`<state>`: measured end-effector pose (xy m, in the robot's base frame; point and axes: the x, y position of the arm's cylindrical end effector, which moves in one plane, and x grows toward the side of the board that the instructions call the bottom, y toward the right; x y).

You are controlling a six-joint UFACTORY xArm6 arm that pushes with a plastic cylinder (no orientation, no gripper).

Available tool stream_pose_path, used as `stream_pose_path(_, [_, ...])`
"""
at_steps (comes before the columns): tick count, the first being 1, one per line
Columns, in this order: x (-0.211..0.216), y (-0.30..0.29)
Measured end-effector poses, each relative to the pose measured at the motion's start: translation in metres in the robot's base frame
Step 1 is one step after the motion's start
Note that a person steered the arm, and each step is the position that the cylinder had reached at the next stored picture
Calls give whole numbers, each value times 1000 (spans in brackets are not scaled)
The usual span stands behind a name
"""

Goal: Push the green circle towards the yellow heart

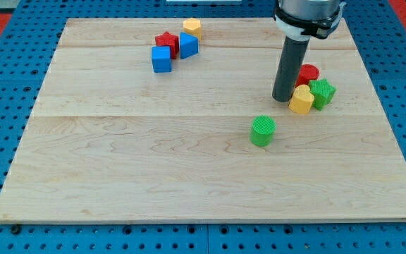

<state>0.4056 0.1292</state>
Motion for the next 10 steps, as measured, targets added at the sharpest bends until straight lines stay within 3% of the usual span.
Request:
stream_pose_path(3, [68, -74])
stream_pose_path(5, [144, -86])
stream_pose_path(6, [141, -64])
stream_pose_path(7, [75, -46])
stream_pose_path(8, [43, -39])
stream_pose_path(10, [43, -40])
